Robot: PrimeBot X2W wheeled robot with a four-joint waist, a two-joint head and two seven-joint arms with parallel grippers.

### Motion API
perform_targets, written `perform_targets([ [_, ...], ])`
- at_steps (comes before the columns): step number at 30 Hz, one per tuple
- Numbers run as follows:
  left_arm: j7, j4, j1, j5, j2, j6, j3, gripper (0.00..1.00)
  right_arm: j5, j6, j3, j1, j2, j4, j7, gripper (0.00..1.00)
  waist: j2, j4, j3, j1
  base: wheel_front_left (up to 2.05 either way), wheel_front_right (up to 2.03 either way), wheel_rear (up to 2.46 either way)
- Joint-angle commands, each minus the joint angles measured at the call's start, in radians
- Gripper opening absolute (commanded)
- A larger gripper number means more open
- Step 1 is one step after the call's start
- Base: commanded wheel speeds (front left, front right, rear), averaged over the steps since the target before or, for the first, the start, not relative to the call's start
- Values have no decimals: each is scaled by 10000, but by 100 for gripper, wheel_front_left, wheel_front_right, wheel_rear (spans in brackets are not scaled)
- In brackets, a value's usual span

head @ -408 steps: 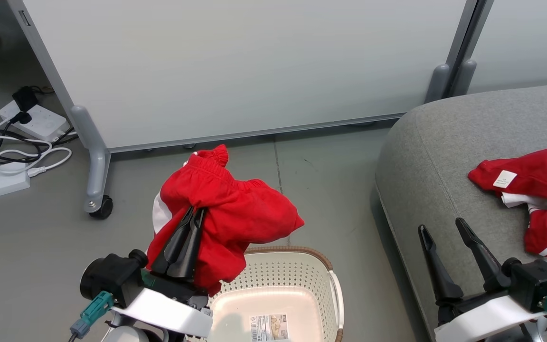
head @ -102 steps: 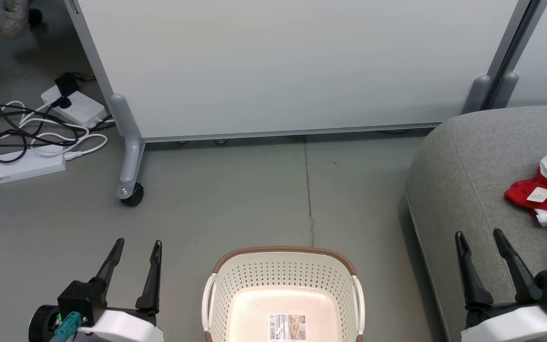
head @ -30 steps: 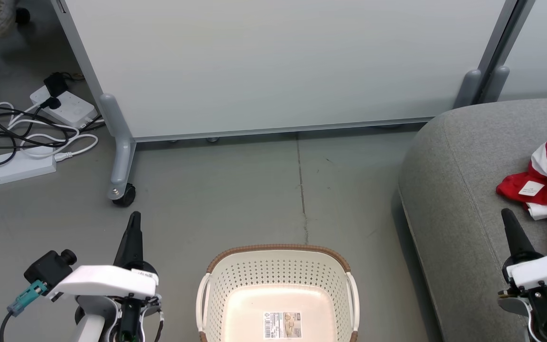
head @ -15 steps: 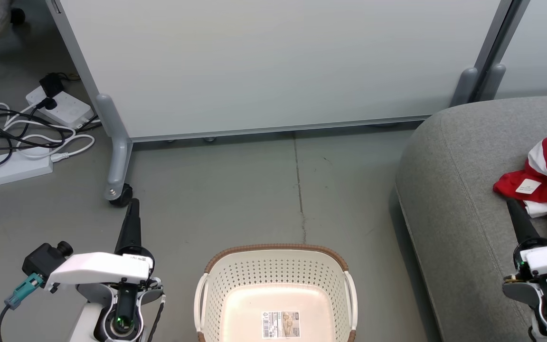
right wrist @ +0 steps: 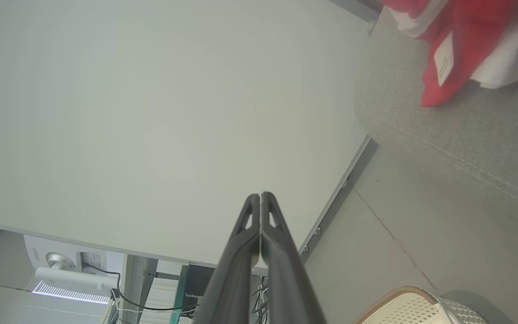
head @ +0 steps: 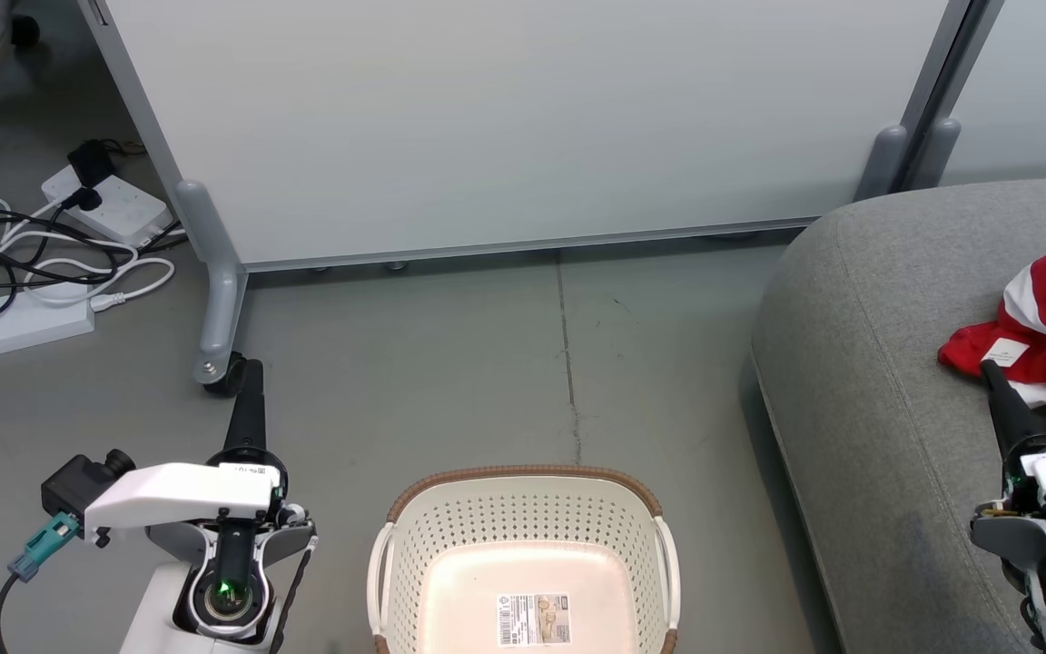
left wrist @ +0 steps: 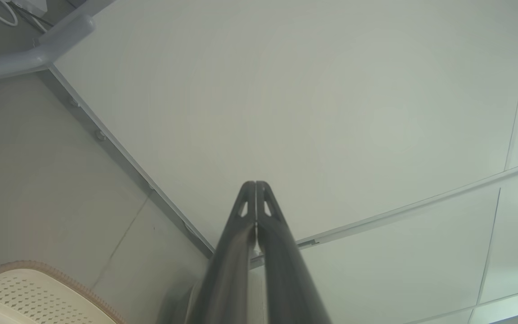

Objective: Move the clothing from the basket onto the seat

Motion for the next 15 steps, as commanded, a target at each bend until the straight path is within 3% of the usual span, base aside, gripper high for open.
perform_targets([
  [1,29,17,-272,-206,24,-69,73,0,254,20,-55,-260,-108,28,101,0,0,-7,3,0,0,0,0],
  [15,140,229,-594,-1283,-100,-204,184,0,1387,22,-274,-690,-190,506,412,0,0,-86,29,0,0,0,0],
])
